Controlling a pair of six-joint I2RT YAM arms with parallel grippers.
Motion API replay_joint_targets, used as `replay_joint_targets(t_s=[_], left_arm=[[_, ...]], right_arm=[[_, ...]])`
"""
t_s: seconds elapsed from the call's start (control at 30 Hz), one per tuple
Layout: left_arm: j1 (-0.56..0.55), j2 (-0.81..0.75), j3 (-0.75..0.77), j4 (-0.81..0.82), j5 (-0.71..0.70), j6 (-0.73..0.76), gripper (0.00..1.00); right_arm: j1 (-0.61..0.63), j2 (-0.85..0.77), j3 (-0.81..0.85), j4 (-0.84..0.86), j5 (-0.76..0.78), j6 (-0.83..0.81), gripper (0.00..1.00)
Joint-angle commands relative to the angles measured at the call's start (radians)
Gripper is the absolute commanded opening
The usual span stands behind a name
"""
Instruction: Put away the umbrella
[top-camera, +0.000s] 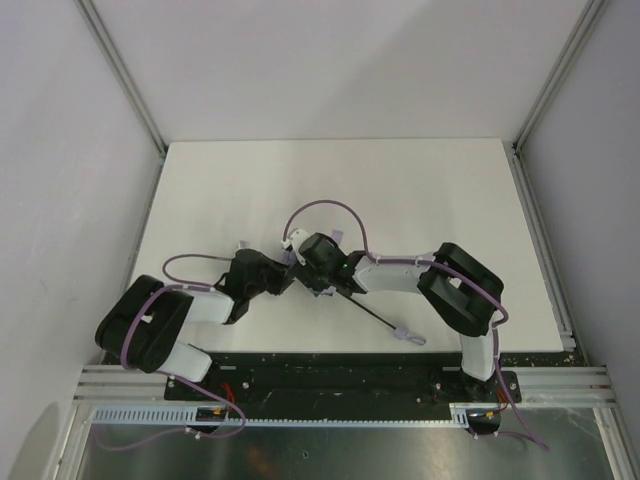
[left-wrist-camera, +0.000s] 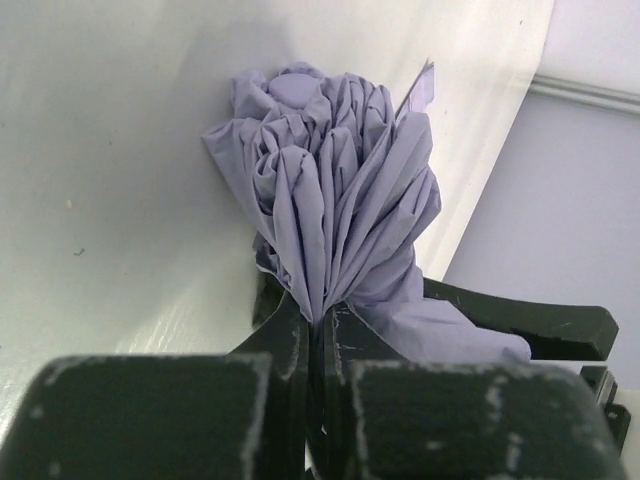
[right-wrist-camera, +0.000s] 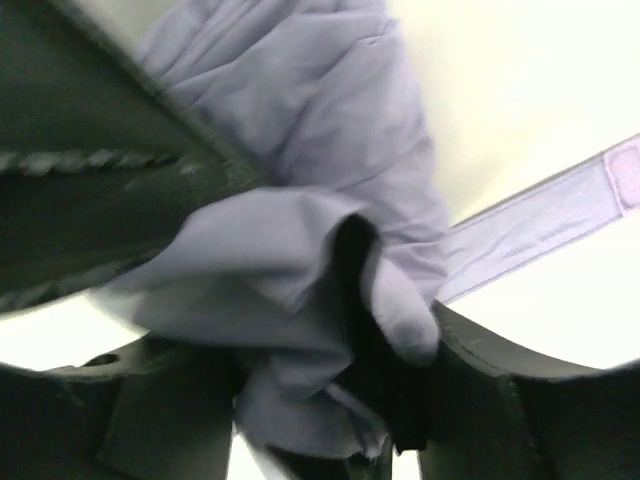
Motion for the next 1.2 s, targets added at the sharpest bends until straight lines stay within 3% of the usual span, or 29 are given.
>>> replay_joint_targets(t_s=[0.0,0.07,0.13,0.23,0.43,0.6,0.8,1.0,1.07,1.17], left_arm=[[-0.012,0.021,-0.043,-0.191,-0.058,0.087,0.0],[-0.012,0.015,-0.04,-0.19,-0.055,0.099,0.0],[-0.013,0.004,-0.036,-0.19,-0.051,0.122,0.01],[-0.011,-0.033,-0.034,-0.191,-0.052,0.167,0.16],[-0.001,-0.124,-0.057,-0.197,-0.045,0.173,0.66],[0.009,-0.085,-0.02,-0.2,0.008,0.162,0.81],[-0.008,-0.025,0.025,-0.191,0.036,0.171,0.84],[-0.049,-0.039,0.002,-0.133,0.05,0.121,0.79],[-0.054,-0.051,-0.01,-0.106,0.058,0.103,0.74],[-0.055,-0.081,-0.017,-0.075,0.06,0.109,0.56]], right_arm=[[-0.023,0.136,0.001,-0.009,0.14,0.025,0.47],[-0.048,0.141,-0.019,0.005,0.056,0.027,0.2],[-0.08,0.121,-0.047,0.026,-0.058,0.026,0.05],[-0.138,0.077,-0.073,0.029,-0.287,0.034,0.01],[-0.261,-0.03,-0.171,0.151,-0.659,0.091,0.0],[-0.285,-0.073,-0.203,0.261,-0.824,0.158,0.0],[-0.291,-0.079,-0.211,0.423,-0.96,0.302,0.0],[-0.301,-0.053,-0.211,0.591,-0.997,0.469,0.0],[-0.302,-0.038,-0.211,0.641,-1.003,0.516,0.0],[-0.302,-0.02,-0.211,0.67,-1.015,0.556,0.0]])
